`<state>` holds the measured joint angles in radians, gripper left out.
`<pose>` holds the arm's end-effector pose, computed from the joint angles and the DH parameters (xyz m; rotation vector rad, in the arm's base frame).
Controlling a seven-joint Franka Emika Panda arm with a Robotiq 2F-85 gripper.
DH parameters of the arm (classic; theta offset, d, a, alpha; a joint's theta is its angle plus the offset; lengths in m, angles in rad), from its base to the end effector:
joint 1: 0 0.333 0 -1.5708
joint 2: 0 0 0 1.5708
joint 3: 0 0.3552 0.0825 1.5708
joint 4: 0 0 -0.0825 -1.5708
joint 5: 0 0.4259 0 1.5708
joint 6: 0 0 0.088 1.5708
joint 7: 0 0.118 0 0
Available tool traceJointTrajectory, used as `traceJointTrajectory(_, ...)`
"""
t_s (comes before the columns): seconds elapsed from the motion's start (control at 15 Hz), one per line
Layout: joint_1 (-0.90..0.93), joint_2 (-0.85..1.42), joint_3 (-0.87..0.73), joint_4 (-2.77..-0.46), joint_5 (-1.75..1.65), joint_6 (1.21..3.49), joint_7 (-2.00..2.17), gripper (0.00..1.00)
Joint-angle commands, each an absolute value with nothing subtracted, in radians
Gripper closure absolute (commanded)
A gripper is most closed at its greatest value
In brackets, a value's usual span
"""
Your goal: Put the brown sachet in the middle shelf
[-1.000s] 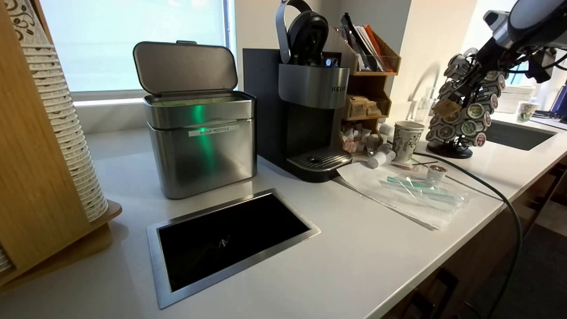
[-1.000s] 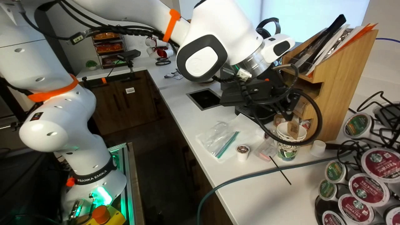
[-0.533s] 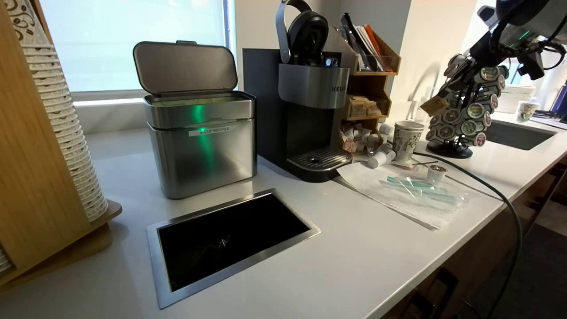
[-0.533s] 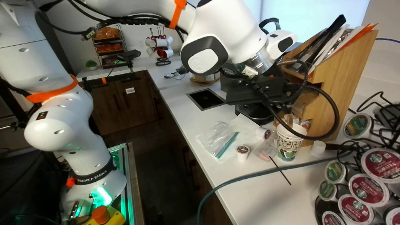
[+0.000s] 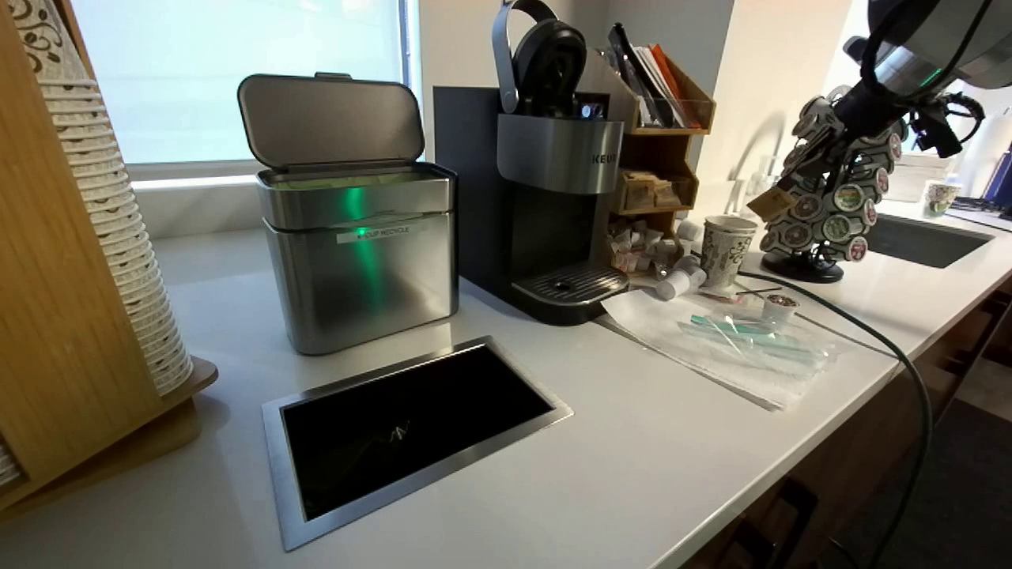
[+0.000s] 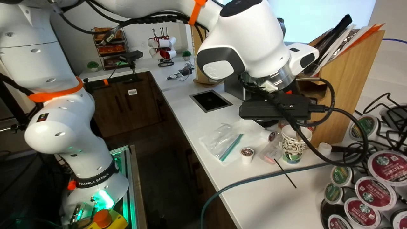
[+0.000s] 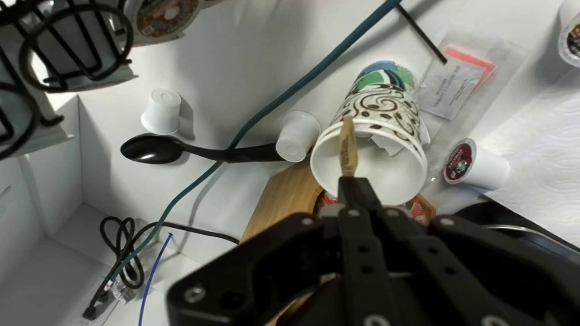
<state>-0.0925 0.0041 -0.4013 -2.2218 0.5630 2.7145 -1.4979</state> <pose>0.5223 -0.2999 0.4273 2.7221 0.7623 0.8002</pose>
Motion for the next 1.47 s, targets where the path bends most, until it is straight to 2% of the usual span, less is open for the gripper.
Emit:
traceJointTrajectory(0.0, -0.101, 0.066, -0.403, -2.158, 0.648, 2.657, -1.611, 1.0)
traceJointTrajectory(1.4, -0.095, 0.084, -0.341, -2.149, 0.627, 2.658, -1.9, 1.0)
